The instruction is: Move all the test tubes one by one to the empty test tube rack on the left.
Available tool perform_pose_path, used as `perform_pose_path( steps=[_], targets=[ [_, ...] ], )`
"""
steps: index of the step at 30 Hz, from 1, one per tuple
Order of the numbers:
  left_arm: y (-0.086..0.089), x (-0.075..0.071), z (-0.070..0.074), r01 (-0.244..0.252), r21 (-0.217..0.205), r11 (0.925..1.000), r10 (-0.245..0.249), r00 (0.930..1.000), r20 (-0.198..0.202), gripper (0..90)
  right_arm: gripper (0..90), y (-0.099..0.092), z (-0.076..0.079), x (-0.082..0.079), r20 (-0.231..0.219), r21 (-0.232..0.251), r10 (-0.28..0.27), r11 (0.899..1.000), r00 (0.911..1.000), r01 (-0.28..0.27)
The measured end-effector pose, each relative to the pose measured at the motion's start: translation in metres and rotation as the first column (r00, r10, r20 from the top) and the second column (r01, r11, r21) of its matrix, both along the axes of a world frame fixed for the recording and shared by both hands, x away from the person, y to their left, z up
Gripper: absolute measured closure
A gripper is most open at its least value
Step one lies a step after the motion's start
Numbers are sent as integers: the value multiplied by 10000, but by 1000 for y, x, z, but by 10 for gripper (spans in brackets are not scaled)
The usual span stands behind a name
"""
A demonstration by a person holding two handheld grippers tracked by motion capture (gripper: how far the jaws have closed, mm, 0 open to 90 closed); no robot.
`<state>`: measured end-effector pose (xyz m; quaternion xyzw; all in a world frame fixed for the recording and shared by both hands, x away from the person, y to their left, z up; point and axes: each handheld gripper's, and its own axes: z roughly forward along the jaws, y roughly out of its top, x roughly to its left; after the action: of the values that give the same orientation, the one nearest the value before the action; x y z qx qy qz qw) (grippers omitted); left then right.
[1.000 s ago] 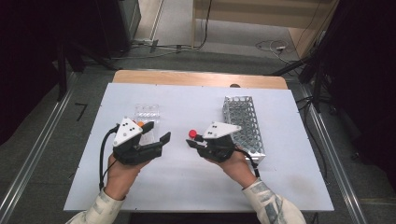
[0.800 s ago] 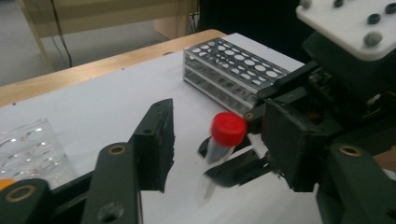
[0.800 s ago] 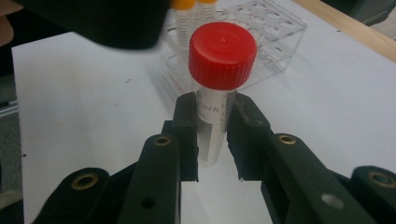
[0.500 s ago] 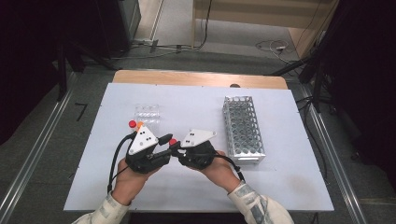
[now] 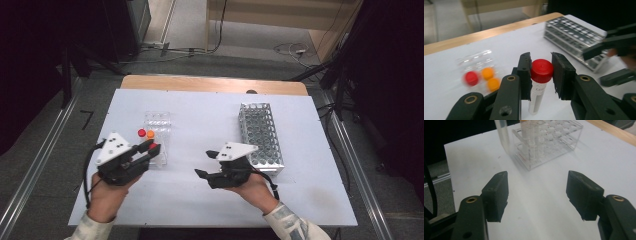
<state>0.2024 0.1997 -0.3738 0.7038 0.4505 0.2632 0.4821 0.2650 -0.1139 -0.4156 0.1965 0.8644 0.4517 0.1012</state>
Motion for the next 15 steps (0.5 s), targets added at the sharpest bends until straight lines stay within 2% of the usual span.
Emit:
perform_pose_path(
  steps=[2, 6, 10, 15],
  targets=[
    [12, 0, 2, -373, -193, 9991, 375, 9993, 66, 700, 318, -11, 1, -1, 12, 30, -220, 9998, 9998, 220],
    [21, 5, 6, -955, -63, 9954, 957, 9945, 413, 700, 314, -28, 3, -1, -1, 73, -602, 9982, 9982, 602],
    [23, 14, 6, -1259, 42, 9920, 1255, 9905, 567, 700, 313, -38, 4, 0, 23, 161, -832, 9964, 9965, 831],
    [22, 27, 2, -1451, -51, 9894, 1452, 9876, 592, 700, 314, -42, 3, 1, -6, 200, -992, 9949, 9951, 992]
  ],
)
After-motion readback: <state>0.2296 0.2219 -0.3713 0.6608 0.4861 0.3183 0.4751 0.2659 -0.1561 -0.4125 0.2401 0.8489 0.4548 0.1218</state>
